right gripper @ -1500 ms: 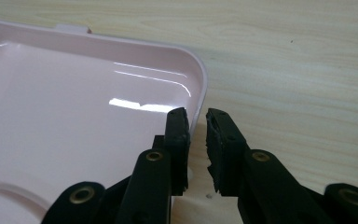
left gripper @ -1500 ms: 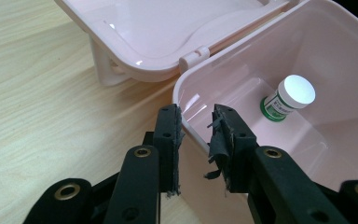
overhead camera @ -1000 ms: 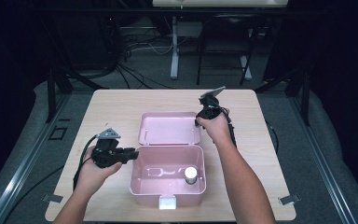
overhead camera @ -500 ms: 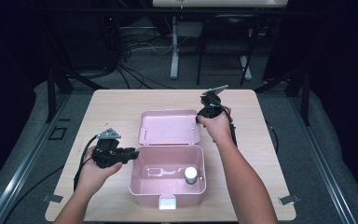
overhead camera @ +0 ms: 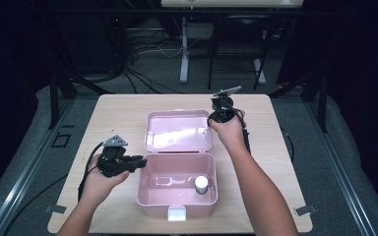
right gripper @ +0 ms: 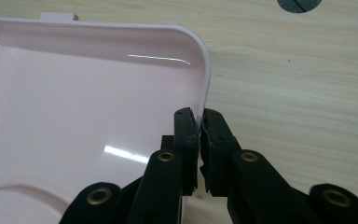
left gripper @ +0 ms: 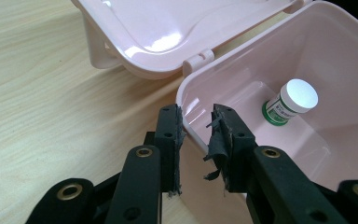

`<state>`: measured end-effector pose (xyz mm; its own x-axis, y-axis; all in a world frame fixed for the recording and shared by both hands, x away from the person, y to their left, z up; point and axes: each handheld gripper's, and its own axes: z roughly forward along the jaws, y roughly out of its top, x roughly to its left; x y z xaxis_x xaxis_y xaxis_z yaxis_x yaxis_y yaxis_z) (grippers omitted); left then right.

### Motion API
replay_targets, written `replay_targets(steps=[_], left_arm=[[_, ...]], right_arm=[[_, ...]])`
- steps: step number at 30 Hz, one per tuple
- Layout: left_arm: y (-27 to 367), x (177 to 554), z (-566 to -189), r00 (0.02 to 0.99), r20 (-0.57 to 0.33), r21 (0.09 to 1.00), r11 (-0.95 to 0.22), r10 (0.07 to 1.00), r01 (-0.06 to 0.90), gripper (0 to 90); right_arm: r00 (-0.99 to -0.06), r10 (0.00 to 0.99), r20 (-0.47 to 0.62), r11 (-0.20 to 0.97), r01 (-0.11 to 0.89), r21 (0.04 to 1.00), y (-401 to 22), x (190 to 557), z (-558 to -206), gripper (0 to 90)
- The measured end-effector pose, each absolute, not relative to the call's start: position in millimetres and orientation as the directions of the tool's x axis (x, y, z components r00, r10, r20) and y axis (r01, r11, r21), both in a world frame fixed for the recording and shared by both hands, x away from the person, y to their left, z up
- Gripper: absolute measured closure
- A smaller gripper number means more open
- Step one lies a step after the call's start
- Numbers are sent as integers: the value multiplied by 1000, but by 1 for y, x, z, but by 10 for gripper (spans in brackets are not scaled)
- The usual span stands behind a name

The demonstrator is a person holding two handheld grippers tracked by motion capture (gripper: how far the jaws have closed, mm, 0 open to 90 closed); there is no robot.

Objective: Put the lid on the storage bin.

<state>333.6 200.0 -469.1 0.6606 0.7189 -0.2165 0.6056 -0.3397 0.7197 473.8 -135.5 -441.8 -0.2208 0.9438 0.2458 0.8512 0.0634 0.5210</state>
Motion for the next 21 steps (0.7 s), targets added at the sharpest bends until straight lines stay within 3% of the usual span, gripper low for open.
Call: replay_targets(steps=[13, 21], left_arm=[[200, 334, -469, 659, -217, 719, -339, 720, 607, 727], [200, 335, -470, 663, -213, 721, -342, 718, 602, 726]], right_arm=[[-225, 963, 148, 77, 755, 651, -126, 450, -425, 871], [-230, 961, 152, 63, 721, 690, -127, 441, -419, 874]])
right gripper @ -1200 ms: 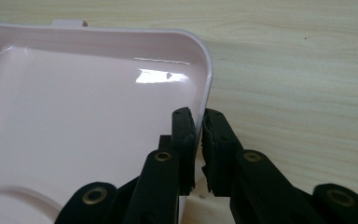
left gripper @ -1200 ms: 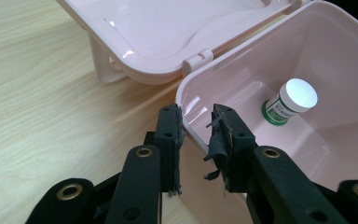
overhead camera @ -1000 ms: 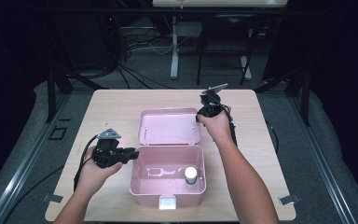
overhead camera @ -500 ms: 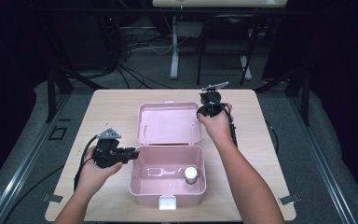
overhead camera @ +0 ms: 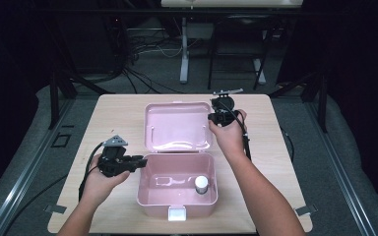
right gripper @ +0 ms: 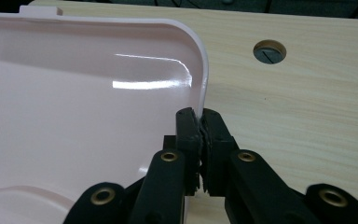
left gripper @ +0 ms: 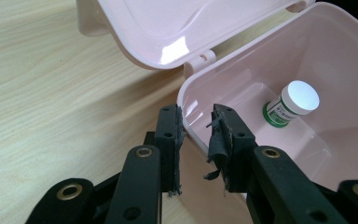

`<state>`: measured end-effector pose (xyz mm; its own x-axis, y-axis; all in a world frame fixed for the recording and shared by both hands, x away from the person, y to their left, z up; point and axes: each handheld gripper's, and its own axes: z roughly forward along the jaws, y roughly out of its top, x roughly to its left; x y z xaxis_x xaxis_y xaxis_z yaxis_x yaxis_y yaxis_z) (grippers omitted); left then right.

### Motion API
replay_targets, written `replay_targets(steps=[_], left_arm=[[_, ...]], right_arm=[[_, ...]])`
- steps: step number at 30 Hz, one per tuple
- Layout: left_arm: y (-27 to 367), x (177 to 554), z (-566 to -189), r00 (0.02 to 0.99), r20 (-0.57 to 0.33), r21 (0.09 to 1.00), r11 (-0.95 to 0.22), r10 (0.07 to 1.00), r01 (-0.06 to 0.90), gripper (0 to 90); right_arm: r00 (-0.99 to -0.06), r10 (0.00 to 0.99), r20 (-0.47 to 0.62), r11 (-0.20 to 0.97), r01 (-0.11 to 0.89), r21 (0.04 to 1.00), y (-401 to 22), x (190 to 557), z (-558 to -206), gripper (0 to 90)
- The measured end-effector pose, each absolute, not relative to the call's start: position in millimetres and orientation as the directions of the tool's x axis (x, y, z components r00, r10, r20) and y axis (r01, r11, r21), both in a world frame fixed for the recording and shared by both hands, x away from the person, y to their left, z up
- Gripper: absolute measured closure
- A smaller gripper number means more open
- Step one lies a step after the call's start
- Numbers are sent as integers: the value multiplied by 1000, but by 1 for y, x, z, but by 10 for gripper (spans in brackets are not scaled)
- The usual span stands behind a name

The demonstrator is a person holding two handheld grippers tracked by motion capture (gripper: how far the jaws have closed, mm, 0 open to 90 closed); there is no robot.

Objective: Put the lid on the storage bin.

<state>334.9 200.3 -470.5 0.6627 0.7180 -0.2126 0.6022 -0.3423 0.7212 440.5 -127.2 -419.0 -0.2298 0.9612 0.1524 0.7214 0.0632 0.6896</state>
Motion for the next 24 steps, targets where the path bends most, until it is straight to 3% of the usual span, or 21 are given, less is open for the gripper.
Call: replay_targets(steps=[6, 16, 24], left_arm=[[199, 335, -472, 658, -219, 716, -340, 721, 610, 729], [201, 335, -471, 656, -206, 746, -317, 726, 586, 839], [198, 337, -471, 660, -187, 753, -325, 727, 572, 858]], right_arm=[[-248, 956, 156, 65, 698, 713, -127, 433, -415, 875], [-292, 946, 138, 95, 660, 745, -124, 422, -407, 878], [-306, 941, 144, 91, 640, 763, -129, 414, -403, 877]])
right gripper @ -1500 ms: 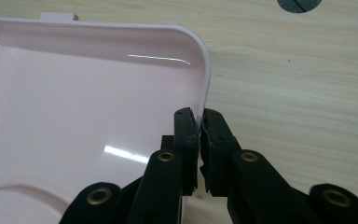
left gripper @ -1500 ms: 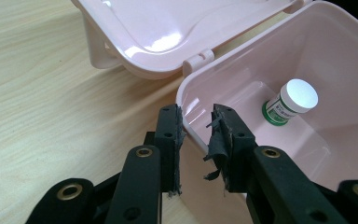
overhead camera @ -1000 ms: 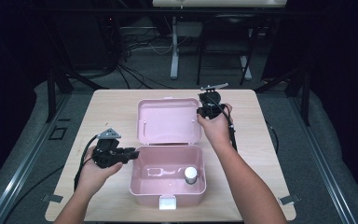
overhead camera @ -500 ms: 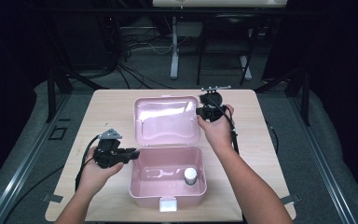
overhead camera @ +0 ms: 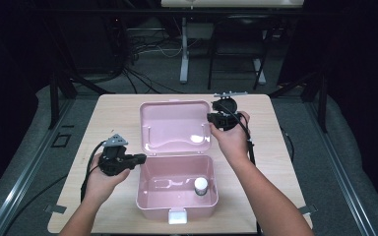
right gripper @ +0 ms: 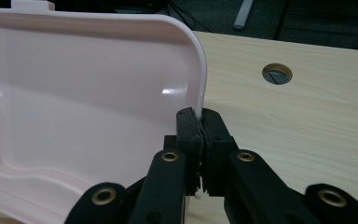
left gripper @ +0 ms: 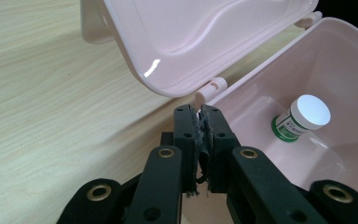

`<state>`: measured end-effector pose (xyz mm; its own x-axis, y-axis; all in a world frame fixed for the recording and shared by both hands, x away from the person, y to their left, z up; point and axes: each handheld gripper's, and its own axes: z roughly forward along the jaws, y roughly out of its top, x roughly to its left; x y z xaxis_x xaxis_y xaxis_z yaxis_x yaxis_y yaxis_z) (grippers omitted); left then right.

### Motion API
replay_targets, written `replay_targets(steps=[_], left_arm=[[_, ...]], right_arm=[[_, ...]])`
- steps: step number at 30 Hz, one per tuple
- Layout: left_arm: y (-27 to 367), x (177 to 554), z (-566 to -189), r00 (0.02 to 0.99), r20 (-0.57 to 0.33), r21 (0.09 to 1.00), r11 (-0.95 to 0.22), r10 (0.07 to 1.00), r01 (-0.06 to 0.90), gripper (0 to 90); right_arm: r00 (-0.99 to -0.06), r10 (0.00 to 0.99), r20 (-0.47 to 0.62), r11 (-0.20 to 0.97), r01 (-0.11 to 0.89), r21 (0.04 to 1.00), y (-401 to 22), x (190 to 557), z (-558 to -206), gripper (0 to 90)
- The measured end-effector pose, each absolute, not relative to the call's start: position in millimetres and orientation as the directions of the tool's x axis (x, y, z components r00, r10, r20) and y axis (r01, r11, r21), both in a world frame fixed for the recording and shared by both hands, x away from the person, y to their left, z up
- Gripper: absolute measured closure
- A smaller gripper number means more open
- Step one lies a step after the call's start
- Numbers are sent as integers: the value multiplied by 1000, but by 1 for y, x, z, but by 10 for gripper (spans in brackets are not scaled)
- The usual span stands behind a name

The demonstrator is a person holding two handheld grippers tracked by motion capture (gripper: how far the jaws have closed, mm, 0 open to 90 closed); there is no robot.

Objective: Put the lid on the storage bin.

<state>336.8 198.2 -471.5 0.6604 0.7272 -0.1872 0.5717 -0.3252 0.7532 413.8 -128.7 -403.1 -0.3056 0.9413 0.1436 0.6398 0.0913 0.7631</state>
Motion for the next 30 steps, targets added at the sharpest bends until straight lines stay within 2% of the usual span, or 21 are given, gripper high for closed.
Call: replay_targets(steps=[30], left_arm=[[194, 336, -472, 664, -168, 764, -330, 729, 555, 861]], right_arm=[[-389, 916, 100, 109, 481, 870, -146, 354, -391, 872]])
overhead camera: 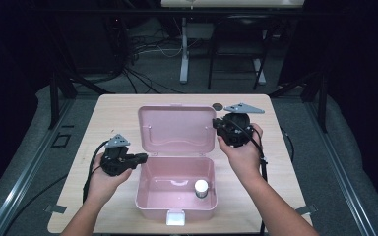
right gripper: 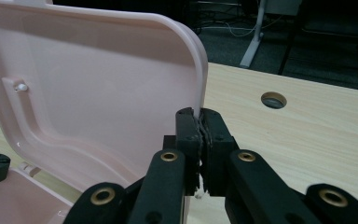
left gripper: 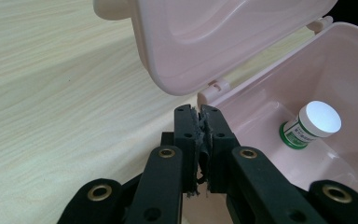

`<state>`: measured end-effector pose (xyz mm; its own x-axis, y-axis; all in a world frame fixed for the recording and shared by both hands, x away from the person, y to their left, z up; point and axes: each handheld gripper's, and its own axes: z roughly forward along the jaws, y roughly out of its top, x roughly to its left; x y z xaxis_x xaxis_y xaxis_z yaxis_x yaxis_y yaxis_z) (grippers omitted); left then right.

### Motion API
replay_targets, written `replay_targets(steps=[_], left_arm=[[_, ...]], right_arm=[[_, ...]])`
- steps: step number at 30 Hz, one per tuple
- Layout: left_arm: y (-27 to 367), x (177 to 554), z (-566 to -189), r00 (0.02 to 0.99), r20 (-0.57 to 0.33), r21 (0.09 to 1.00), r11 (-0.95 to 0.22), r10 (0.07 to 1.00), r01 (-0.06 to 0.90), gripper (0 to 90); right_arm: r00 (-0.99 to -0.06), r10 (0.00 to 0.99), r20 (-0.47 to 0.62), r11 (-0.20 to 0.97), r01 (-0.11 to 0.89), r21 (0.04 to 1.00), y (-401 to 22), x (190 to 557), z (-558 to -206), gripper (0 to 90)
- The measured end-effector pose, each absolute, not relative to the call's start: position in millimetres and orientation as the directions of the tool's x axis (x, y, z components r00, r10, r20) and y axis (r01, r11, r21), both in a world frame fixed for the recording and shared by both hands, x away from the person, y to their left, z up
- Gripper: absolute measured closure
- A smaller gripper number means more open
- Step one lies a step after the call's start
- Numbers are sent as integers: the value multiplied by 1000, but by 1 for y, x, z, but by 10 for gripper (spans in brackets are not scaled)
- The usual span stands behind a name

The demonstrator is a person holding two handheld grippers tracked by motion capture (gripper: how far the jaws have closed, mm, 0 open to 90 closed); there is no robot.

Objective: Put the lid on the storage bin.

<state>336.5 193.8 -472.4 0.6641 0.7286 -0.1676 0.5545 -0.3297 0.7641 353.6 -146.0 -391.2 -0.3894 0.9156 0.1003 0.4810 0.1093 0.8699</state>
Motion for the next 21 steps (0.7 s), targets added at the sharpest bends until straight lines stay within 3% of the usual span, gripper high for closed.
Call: replay_targets(steps=[5, 14, 21], left_arm=[[195, 336, -470, 660, -165, 774, -318, 733, 548, 838], [203, 340, -439, 619, -139, 858, -218, 773, 465, 669], [196, 355, -427, 618, -114, 865, -229, 778, 447, 668]], right_arm=[[-392, 914, 100, 104, 468, 877, -146, 349, -392, 871], [-392, 915, 96, 100, 450, 888, -147, 346, -394, 870], [-394, 914, 101, 98, 455, 885, -148, 346, -393, 869]])
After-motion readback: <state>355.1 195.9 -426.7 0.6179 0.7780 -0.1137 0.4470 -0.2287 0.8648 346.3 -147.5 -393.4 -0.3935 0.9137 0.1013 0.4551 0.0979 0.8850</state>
